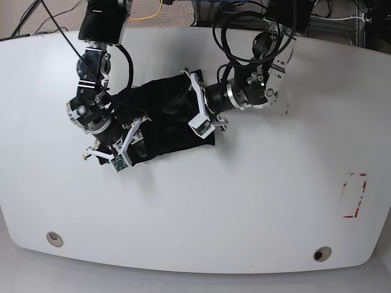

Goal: Layout the t-shirt on the table in an organized manner, then fold the t-shirt properly
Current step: 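Grasp opposite corners of the black bundle with both grippers and rotate it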

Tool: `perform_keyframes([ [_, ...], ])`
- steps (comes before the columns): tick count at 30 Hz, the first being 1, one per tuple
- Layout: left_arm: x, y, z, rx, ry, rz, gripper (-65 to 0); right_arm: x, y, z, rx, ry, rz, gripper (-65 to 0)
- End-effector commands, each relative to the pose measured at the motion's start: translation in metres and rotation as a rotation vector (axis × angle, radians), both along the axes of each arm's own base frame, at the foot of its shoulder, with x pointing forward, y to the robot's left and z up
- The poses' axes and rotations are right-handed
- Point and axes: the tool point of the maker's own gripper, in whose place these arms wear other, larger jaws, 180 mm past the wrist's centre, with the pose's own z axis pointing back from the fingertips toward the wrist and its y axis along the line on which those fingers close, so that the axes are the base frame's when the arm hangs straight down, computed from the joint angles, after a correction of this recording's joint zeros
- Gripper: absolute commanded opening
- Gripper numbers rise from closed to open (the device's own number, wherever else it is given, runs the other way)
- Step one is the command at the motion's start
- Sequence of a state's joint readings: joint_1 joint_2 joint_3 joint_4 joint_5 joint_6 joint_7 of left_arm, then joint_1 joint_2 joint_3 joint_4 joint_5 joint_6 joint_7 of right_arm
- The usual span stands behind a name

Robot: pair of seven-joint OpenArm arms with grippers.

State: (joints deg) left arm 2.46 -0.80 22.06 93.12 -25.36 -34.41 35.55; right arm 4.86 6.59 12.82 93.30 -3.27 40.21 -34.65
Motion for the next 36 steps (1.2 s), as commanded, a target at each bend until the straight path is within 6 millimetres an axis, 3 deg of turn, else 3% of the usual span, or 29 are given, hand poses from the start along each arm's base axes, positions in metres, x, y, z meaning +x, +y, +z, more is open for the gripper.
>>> perform_keyframes([
  [1,-0.012,-0.016,0.009,-0.040,-0.014,-0.034,-52.9,0.012,-0.010,0.003,0.056,-0.010,-0.006,-33.8],
  [9,-0.035,-0.018,-0.019,0.050,0.017,-0.073,-52.9,0.014,-0.029,-0.016,0.132,0.052,-0.010,-34.1],
  [14,-0.039,-0.003,-0.050,0.116,0.077,-0.076,-52.9,0.010,-0.026,-0.031,0.186,0.059,-0.004,-43.1],
  [19,-0.019,0.012,-0.064,0.174,0.079,-0.073,-52.9,-0.003,-0.024,-0.051,0.209,0.110,-0.015,-54.1],
  [21,-0.013,0.020,-0.071,0.201,0.084,-0.069,-52.9,-0.009,-0.023,-0.057,0.214,0.126,-0.016,-55.6],
  [25,0.001,0.030,-0.080,0.236,0.094,-0.062,-52.9,-0.024,-0.016,-0.062,0.226,0.133,-0.010,-56.6],
  [36,0.049,0.056,-0.080,0.314,0.042,-0.105,-52.9,-0.075,0.002,-0.057,0.261,0.110,-0.039,-56.4],
])
